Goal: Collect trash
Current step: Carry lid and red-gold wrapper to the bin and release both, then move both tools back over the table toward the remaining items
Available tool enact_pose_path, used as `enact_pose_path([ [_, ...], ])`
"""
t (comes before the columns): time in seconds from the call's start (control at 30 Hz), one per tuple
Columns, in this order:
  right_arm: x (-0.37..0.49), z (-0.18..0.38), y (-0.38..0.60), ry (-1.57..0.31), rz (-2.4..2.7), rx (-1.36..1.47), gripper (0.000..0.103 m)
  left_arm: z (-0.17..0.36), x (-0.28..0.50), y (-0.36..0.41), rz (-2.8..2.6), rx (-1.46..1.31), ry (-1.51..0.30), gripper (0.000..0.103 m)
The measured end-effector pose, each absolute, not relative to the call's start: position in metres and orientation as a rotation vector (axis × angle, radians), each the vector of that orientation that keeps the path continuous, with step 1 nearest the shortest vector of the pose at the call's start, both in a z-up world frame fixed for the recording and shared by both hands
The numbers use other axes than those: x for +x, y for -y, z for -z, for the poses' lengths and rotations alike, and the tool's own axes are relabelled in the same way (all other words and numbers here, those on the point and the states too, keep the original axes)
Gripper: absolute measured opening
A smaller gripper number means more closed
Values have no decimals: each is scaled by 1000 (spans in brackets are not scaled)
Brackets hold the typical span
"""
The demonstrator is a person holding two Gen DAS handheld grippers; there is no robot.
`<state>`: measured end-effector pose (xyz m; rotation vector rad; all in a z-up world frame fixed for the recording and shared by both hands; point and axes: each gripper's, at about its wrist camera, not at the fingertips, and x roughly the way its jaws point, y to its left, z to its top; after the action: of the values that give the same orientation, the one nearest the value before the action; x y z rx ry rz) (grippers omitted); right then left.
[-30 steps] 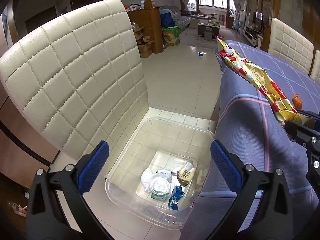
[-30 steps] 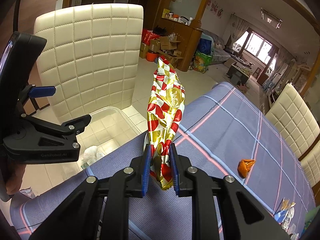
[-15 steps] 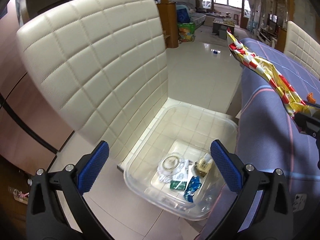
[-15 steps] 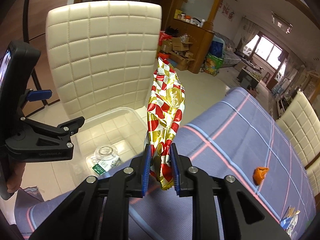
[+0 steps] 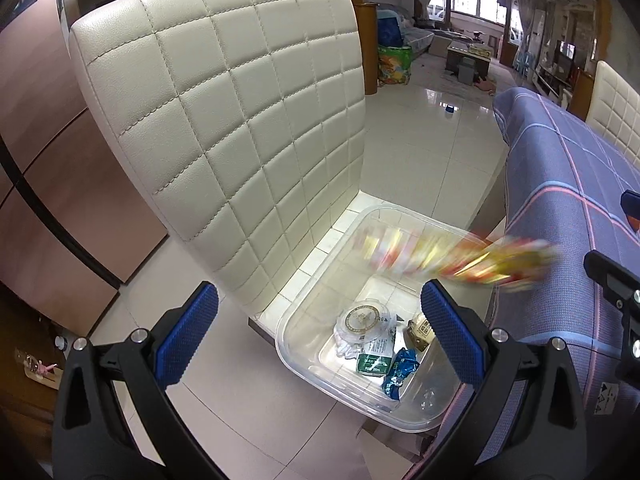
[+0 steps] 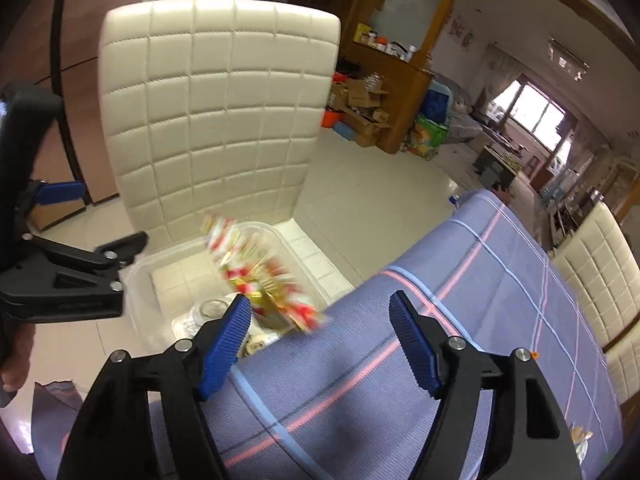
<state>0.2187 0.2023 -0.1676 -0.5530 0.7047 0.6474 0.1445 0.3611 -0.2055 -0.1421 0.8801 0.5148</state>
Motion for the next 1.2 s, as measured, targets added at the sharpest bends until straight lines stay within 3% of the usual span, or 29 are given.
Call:
enact_pose_path([
  [0.5,233,153,-92,-765,-474,-366,70,173,168,-285,-362,-81,-850,100],
  [0.9,206,134,120,-729,-84,-251,70,146,202,-111,-77,62,-823,100],
  [1.2,185,163,257,-850,141,-193,70,151,221,42,152,141,-844,100],
])
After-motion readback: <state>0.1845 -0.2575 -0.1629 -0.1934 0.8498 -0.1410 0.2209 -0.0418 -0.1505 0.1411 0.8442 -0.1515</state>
